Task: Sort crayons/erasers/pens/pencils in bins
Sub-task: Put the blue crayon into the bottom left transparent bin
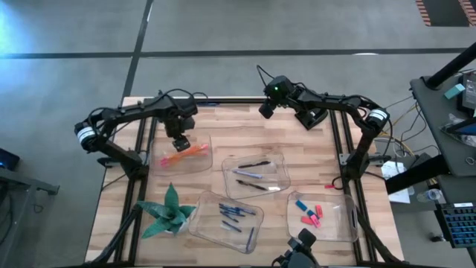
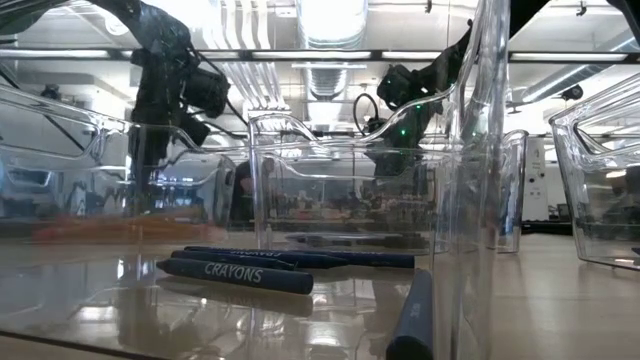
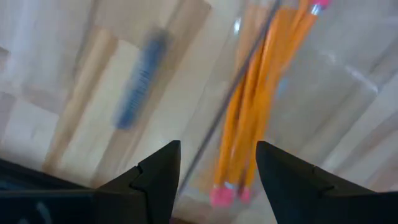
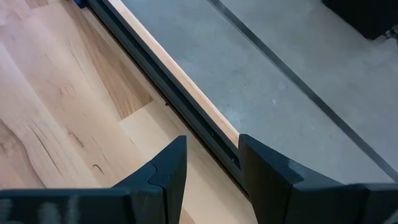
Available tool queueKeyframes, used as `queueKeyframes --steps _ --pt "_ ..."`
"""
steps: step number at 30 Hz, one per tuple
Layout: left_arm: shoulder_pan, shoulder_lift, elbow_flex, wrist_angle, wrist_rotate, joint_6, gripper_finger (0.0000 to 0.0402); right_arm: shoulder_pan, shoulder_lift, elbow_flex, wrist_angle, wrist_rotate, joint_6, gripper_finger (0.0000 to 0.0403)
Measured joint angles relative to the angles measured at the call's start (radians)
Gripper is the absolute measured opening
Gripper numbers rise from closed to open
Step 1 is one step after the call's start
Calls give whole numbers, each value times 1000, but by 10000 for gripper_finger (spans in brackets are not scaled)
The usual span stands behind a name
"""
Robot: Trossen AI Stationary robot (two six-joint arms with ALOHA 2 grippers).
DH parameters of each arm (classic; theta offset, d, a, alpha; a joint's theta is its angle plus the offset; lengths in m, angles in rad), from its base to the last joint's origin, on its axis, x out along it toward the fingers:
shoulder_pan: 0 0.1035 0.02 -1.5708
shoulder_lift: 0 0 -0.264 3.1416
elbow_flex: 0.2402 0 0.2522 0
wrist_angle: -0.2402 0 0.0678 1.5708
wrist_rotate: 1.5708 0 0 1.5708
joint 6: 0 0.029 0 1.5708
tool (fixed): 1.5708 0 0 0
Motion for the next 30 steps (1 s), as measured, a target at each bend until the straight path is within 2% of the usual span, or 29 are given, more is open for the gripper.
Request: queueKeyframes --steps 4,9,12,22,30 --pt "-13 0 0 -55 26 4 196 0 0 0 0 0 0 137" --pt "-27 0 0 -131 212 6 196 0 0 0 0 0 -2 137" --pt "-40 -8 0 -134 237 9 196 0 0 0 6 0 -2 137" --pt "-46 -24 53 -97 20 69 196 0 0 0 30 0 -18 137" --pt "-38 -19 49 220 -357 80 196 0 0 0 30 0 -18 137"
